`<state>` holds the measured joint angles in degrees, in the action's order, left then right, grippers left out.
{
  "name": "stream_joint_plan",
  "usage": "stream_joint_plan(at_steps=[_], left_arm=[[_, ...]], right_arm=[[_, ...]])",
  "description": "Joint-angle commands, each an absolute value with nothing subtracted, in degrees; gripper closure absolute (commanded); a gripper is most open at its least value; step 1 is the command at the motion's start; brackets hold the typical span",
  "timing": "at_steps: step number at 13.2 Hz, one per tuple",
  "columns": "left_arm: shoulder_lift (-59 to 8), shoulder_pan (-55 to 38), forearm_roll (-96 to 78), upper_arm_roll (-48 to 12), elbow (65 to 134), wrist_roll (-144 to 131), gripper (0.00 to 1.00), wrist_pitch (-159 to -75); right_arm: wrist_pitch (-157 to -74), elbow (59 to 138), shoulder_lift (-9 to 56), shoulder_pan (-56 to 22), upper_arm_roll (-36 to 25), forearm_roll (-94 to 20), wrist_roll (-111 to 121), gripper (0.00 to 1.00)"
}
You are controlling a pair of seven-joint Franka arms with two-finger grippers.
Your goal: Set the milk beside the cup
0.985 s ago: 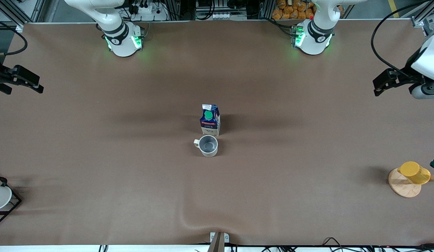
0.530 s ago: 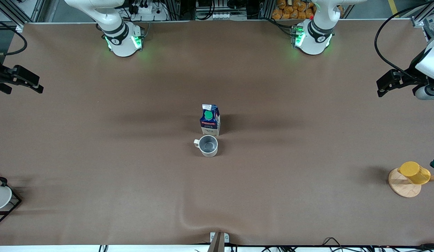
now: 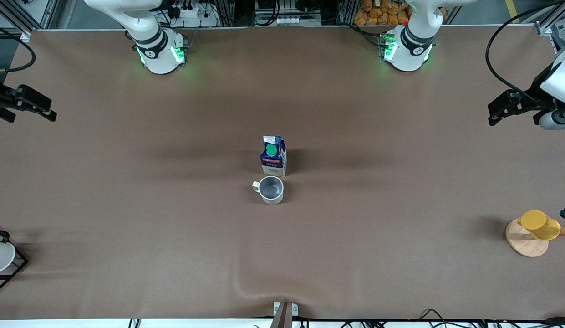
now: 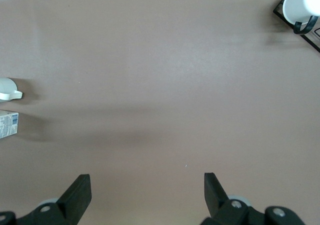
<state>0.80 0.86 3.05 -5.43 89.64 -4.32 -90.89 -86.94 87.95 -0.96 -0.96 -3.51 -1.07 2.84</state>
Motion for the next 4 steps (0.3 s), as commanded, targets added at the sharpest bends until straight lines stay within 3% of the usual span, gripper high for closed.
stream_joint_plan(at_steps=[1, 4], left_arm=[[1.93, 0.53, 1.76, -5.01, 90.35, -4.13, 0.0, -90.62], [1.93, 0.35, 1.76, -5.01, 90.35, -4.22, 0.0, -90.62]], right_arm=[[-86.13, 87.54, -1.49, 0.0, -2.64, -1.14, 2.11, 0.0], [-86.22, 87.54, -1.58, 0.0, -2.72, -1.06, 2.11, 0.0]])
